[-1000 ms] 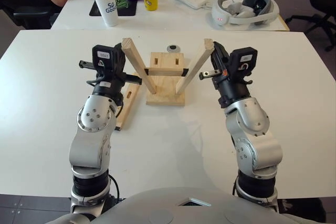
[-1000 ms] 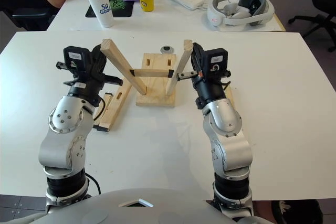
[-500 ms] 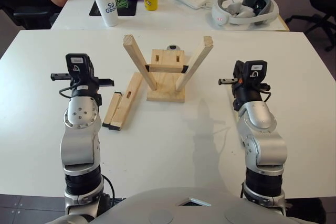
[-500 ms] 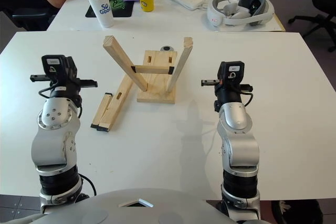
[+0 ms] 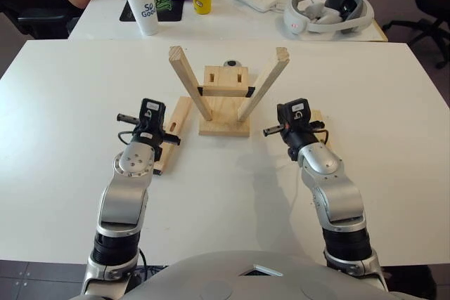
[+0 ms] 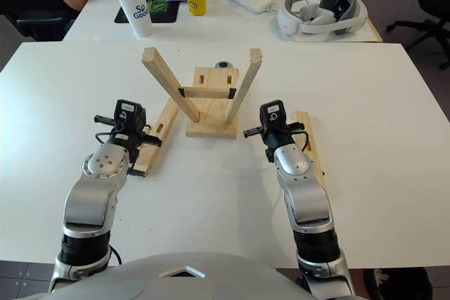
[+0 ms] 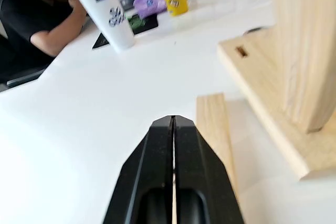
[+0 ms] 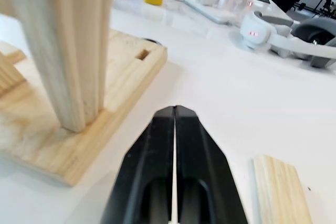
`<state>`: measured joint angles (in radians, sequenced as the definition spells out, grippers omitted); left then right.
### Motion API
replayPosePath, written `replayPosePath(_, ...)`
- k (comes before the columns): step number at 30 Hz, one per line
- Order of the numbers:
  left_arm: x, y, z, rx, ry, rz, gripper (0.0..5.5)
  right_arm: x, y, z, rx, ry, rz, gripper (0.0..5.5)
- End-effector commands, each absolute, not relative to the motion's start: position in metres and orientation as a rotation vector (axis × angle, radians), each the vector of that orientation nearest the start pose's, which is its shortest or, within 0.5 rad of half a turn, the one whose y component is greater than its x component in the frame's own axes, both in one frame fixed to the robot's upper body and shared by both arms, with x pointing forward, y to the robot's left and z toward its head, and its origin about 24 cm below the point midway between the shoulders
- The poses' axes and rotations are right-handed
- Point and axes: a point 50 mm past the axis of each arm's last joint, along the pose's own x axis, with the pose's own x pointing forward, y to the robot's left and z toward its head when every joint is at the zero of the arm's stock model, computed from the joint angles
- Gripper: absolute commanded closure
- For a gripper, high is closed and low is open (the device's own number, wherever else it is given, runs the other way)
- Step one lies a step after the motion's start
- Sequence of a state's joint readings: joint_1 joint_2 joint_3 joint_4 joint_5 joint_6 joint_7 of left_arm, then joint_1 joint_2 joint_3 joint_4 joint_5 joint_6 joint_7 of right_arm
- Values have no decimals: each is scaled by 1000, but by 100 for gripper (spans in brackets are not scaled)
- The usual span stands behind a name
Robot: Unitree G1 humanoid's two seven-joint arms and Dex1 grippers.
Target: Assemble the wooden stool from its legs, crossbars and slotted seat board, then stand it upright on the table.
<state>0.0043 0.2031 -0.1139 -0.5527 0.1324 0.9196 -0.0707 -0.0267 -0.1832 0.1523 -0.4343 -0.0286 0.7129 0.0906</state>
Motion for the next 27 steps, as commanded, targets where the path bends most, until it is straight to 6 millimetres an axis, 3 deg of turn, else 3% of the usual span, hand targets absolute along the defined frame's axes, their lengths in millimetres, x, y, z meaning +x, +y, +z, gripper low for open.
replayPosePath(1,228,140,65,255,438,-167,548,246,-125,55,-193,346,322,550)
replayPosePath(6,250,124,58,236,439,-233,548,264,-110,38,-208,383,422,550)
replayPosePath(11,263,120,51,248,467,-257,548,275,-103,34,-235,390,467,550)
replayPosePath(18,264,105,36,227,561,-394,548,264,-90,25,-242,456,611,550)
replayPosePath(27,273,98,33,252,548,-484,548,247,-60,38,-215,404,813,550)
